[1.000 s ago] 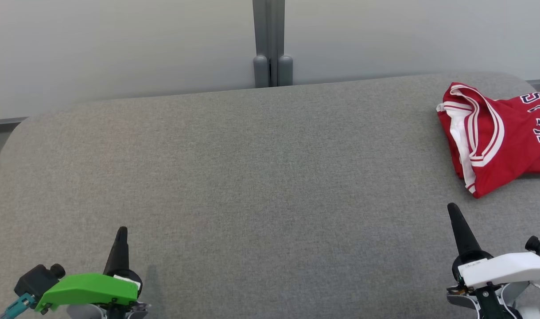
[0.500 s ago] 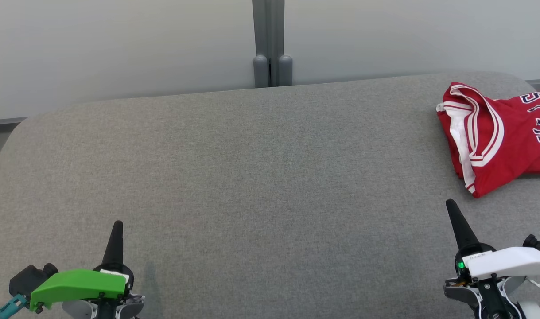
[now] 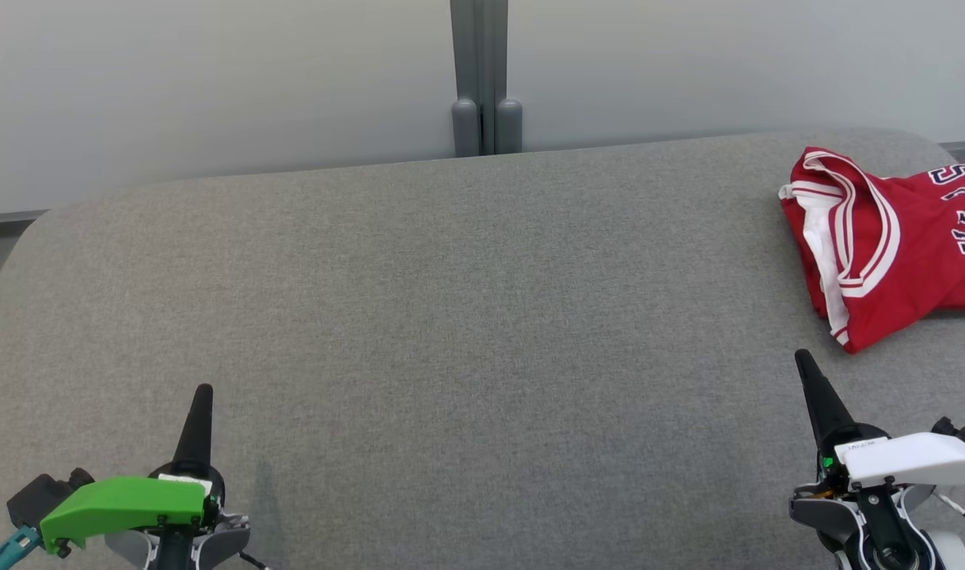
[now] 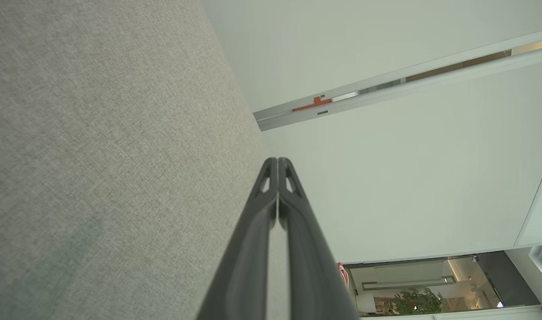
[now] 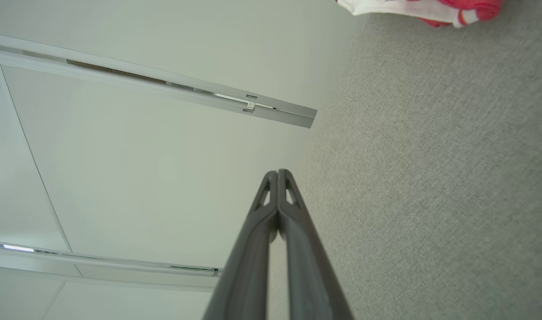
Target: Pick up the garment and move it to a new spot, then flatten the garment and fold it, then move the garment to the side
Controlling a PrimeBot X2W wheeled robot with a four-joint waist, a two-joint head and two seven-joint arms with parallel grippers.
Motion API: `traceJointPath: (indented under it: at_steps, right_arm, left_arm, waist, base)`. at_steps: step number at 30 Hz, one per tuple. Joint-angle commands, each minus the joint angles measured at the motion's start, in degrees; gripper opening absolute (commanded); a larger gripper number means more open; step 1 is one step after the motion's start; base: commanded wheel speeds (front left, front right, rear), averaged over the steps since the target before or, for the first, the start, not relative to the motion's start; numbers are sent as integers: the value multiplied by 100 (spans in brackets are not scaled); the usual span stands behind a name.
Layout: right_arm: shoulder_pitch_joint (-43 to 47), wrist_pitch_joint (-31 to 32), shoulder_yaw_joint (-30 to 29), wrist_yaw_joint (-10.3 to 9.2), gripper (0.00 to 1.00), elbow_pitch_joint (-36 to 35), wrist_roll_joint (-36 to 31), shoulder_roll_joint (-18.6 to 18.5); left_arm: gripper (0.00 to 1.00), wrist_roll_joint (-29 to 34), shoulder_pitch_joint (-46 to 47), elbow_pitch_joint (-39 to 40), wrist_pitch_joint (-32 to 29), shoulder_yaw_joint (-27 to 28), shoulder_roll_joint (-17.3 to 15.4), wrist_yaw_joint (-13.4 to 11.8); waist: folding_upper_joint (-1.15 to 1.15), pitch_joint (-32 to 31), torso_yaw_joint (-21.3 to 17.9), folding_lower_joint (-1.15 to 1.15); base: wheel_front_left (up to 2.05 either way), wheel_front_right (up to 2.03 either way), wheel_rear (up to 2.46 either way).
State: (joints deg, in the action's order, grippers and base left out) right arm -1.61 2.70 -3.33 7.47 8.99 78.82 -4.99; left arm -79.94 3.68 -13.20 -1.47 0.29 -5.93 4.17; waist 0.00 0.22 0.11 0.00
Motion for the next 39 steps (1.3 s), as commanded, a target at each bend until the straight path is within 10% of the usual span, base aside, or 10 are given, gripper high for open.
traceJointPath:
  at_steps: [1,39]
  right_arm:
    - [-138,39,-26,5,0,21,150,-7]
    - [-475,242,-138,4,0,515,1520,80]
  left_arm:
    - [0,-147,122,15,-42,77,22,56]
    - [0,-1332,279,-88,-441,555,242,351]
  waist:
    - [0,0,0,0]
    - [0,-4,-11,0]
  base:
    - [0,0,0]
    - [0,0,0]
